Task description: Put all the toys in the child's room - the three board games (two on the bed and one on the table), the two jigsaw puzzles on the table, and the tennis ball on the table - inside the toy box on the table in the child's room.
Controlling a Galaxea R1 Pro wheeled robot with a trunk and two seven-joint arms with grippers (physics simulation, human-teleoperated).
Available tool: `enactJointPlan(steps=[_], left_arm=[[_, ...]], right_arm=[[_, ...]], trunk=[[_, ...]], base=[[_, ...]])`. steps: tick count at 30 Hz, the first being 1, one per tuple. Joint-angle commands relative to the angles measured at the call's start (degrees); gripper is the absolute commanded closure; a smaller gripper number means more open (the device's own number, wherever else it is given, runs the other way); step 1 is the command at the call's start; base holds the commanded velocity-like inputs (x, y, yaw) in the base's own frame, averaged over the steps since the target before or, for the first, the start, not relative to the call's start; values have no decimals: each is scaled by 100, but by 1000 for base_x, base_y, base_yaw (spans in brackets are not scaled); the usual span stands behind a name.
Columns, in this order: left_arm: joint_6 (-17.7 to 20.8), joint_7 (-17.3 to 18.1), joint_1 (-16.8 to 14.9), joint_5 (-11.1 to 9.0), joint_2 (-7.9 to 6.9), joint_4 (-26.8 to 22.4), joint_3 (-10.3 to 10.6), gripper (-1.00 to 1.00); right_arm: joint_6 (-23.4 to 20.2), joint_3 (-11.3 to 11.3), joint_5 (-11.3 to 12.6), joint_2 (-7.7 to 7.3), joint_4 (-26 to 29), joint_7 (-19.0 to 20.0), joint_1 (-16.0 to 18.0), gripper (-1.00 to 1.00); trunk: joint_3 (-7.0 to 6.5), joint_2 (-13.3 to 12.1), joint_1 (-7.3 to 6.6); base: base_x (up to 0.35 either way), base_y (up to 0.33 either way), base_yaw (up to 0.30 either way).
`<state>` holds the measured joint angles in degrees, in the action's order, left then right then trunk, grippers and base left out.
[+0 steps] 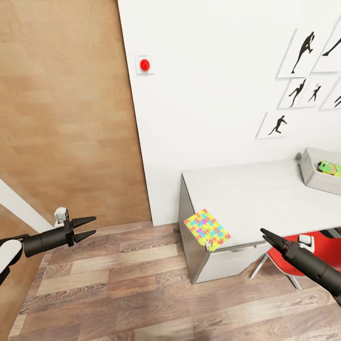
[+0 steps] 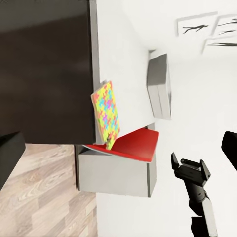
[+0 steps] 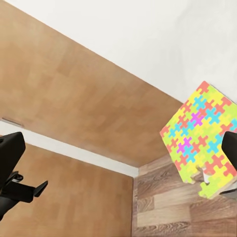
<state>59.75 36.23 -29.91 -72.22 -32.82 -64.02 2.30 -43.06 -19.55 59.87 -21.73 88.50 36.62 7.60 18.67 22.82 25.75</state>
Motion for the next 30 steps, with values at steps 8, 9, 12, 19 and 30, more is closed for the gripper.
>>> enactJointPlan(steps=[8, 9, 12, 19, 30], left_arm=[[11, 26, -6, 15, 3, 5, 15, -100], [11, 25, -6, 18, 0, 8, 16, -100], [11, 25, -6, 21, -3, 11, 16, -100], [4, 15, -6, 21, 11, 12, 18, -100], [2, 16, -6, 28, 11, 21, 16, -100]], right_arm=[[-25, 13, 16, 18, -7, -42, 5, -100], [-22, 17, 16, 30, -8, -48, 5, -100], [-19, 27, 10, 55, -8, -56, 5, -100], [-18, 30, 7, 119, -23, -59, 5, -100], [-18, 26, 7, 120, -19, -59, 5, -100]], trunk=[[-66, 10, 4], [-76, 10, 4], [-104, 10, 4], [-171, 10, 4], [-276, 10, 4]], base=[[0, 0, 0], [0, 0, 0], [0, 0, 0], [0, 0, 0], [0, 0, 0]])
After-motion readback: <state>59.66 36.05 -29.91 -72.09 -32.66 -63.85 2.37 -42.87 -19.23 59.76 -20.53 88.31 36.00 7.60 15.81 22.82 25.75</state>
